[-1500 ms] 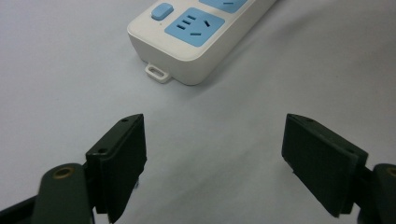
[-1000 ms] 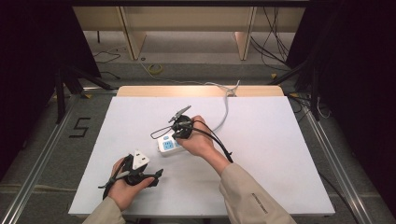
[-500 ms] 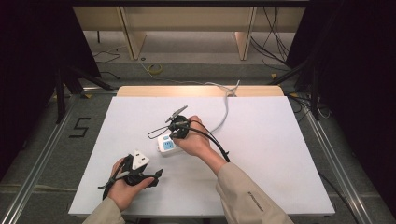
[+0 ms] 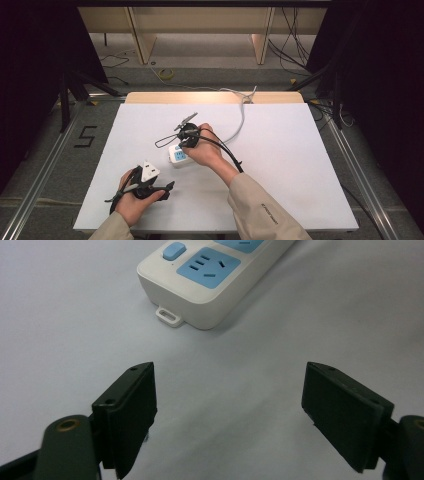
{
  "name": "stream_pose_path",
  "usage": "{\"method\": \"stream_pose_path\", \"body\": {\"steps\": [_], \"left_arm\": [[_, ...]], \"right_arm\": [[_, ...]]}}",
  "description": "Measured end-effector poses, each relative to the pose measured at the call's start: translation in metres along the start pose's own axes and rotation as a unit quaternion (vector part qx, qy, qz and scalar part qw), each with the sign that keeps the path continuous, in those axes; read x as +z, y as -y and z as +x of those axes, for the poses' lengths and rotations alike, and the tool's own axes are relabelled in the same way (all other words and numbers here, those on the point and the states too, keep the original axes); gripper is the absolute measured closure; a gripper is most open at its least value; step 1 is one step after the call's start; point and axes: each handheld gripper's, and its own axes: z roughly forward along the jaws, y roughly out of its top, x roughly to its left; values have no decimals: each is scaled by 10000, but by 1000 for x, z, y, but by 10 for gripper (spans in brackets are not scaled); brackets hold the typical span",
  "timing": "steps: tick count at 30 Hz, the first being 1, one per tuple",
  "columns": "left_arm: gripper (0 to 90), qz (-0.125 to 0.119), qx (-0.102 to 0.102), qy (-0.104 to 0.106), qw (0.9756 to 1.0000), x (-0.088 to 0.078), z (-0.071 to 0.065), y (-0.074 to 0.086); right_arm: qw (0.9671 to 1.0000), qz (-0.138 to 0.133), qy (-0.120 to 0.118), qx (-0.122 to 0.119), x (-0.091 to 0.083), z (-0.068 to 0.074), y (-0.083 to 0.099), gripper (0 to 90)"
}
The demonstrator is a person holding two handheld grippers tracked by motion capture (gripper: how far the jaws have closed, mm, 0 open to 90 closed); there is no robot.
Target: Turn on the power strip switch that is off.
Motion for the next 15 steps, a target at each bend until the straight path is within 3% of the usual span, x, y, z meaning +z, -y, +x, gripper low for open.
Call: {"method": "stream_pose_path", "body": {"steps": [15], "left_arm": [[218,-2,-10,-9,10000,-1,0,1]], "right_arm": [[10000,29,-4,-2,9,0,-4,900]]}}
